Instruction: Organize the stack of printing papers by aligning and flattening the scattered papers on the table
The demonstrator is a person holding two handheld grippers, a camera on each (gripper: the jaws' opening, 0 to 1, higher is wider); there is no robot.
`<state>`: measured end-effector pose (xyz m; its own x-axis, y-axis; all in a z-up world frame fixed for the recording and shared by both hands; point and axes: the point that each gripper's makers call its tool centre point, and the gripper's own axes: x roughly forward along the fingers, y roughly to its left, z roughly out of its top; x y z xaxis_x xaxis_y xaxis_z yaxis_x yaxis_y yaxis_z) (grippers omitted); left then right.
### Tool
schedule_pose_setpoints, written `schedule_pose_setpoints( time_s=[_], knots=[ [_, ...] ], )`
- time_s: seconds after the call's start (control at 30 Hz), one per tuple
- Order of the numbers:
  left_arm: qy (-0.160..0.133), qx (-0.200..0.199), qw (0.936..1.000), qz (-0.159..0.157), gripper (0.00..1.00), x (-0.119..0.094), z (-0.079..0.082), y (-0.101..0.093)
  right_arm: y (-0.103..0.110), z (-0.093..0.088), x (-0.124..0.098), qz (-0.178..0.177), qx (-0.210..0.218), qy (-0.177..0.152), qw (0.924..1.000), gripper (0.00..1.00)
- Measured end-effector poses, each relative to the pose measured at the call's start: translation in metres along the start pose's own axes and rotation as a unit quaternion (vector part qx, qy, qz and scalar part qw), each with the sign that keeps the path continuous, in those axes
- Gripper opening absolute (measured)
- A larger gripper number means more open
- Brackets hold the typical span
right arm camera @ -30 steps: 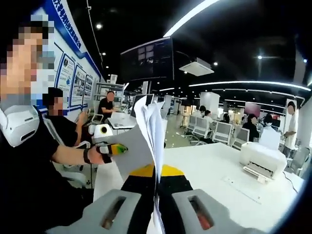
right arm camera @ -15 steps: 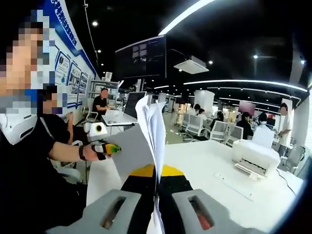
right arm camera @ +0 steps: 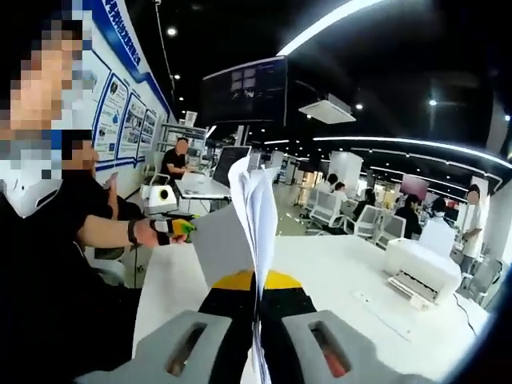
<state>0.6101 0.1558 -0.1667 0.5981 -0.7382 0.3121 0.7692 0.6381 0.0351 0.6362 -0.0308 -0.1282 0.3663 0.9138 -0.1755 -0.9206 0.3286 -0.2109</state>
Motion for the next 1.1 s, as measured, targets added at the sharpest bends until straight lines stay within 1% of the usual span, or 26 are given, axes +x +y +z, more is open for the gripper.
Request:
schedule_pose_setpoints(
  time_s=[0.07,0.1,0.17,0.27,0.4,0.47,0.53,0.57,0.63,0.67,0.7,0.83,0.97,1.1],
  knots=[
    [0.004,0.005,1.0000,-0.001,0.20,-0.003,0.000,0.000,0.001,0.001,0.003,0.004,-0.005,-0.001,1.0000,0.00],
    [0.011,0.006,0.9999,0.002,0.20,-0.005,-0.002,0.002,0.001,0.001,0.004,0.005,-0.005,-0.002,1.0000,0.00],
    [0.015,0.008,0.9998,0.010,0.20,-0.009,-0.002,0.004,0.002,0.001,0.005,0.010,-0.002,-0.003,0.9999,0.00],
    [0.017,0.010,0.9996,0.018,0.21,-0.015,0.001,0.008,0.002,-0.001,0.005,0.010,-0.005,0.000,0.9999,0.00],
    [0.031,0.034,0.9986,0.026,0.22,-0.019,0.010,0.015,0.007,0.000,0.002,0.011,-0.009,-0.002,0.9999,0.00],
    [0.031,0.038,0.9985,0.026,0.23,-0.019,0.015,0.017,0.008,0.001,0.001,0.009,-0.010,-0.003,0.9999,0.00],
    [0.022,0.032,0.9990,0.024,0.24,-0.018,0.024,0.018,0.011,0.002,-0.001,0.005,-0.012,-0.005,0.9999,0.00],
    [0.002,0.009,0.9998,0.018,0.26,-0.016,0.035,0.017,0.013,0.003,-0.001,0.004,-0.013,-0.007,0.9999,0.00],
    [0.000,0.021,0.9996,0.017,0.29,-0.014,0.046,0.019,0.021,0.004,0.000,0.005,-0.015,-0.009,0.9998,0.00],
    [0.001,0.042,0.9990,0.017,0.29,-0.012,0.052,0.021,0.023,0.003,0.000,0.006,-0.018,-0.007,0.9998,0.00],
    [0.003,0.048,0.9987,0.015,0.29,-0.010,0.057,0.019,0.025,0.003,0.001,0.005,-0.020,-0.004,0.9998,0.00],
    [0.007,0.046,0.9989,0.003,0.32,-0.004,0.072,0.022,0.030,0.003,0.004,0.003,-0.024,0.002,0.9997,0.00],
    [0.009,0.062,0.9980,-0.008,0.32,0.000,0.082,0.023,0.034,0.005,0.004,0.002,-0.025,0.000,0.9997,0.00],
    [0.024,0.081,0.9961,-0.028,0.34,0.008,0.089,0.020,0.035,0.005,0.004,-0.002,-0.026,0.001,0.9997,0.00]
  ],
)
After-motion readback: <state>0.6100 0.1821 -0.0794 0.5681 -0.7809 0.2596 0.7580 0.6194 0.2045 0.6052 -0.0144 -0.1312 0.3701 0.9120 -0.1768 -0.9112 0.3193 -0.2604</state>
